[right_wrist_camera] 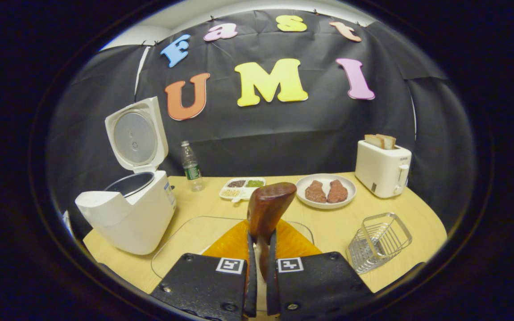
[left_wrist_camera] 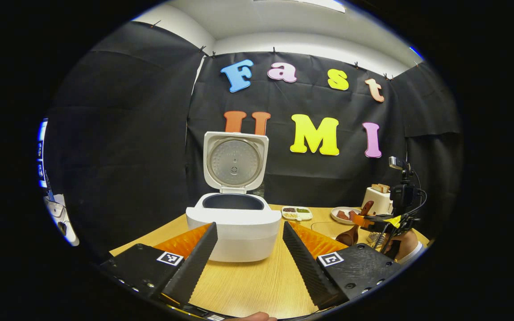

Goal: Close the left gripper, press the button to open the rice cooker; take a wooden spoon from the chopstick holder with the right hand, scoop a spoonful of rice and pour it into the rice cooker, then put the wooden spoon back into the chopstick holder.

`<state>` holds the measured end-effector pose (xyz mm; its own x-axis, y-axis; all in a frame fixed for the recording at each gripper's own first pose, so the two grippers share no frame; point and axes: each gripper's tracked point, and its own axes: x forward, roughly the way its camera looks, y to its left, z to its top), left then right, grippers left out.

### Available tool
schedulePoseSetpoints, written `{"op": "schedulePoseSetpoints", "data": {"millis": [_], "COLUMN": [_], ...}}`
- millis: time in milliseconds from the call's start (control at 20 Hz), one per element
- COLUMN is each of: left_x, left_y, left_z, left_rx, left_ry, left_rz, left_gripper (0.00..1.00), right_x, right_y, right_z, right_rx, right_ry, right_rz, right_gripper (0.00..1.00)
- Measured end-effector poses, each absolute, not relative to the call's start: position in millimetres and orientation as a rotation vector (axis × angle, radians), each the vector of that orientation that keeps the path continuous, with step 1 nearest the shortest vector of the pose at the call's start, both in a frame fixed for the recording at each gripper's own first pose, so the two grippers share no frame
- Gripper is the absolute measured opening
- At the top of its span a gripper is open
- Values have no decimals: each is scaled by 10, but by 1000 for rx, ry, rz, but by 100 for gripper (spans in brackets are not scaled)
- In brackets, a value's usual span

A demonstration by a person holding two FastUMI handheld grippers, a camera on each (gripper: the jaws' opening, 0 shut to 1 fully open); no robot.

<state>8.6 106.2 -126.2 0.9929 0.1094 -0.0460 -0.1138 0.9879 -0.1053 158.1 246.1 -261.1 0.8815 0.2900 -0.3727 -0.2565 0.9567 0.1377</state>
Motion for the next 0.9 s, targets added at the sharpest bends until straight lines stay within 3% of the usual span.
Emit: {"op": "schedulePoseSetpoints", "data": {"millis": [600, 900], "left_x": [105, 77], "left_y": [925, 889], "left_z": [-1127, -1118], "left_rx": [-105, -59], "left_ry": [49, 59], "left_rz": [93, 94], "left_gripper": [94, 94], "right_x": [1484, 1547], "right_y": [2473, 2125], "right_z": [-2724, -2531], "right_rx": [634, 831], "right_ry": [615, 564], "right_rz": [339, 311], "right_gripper": [14, 14]}}
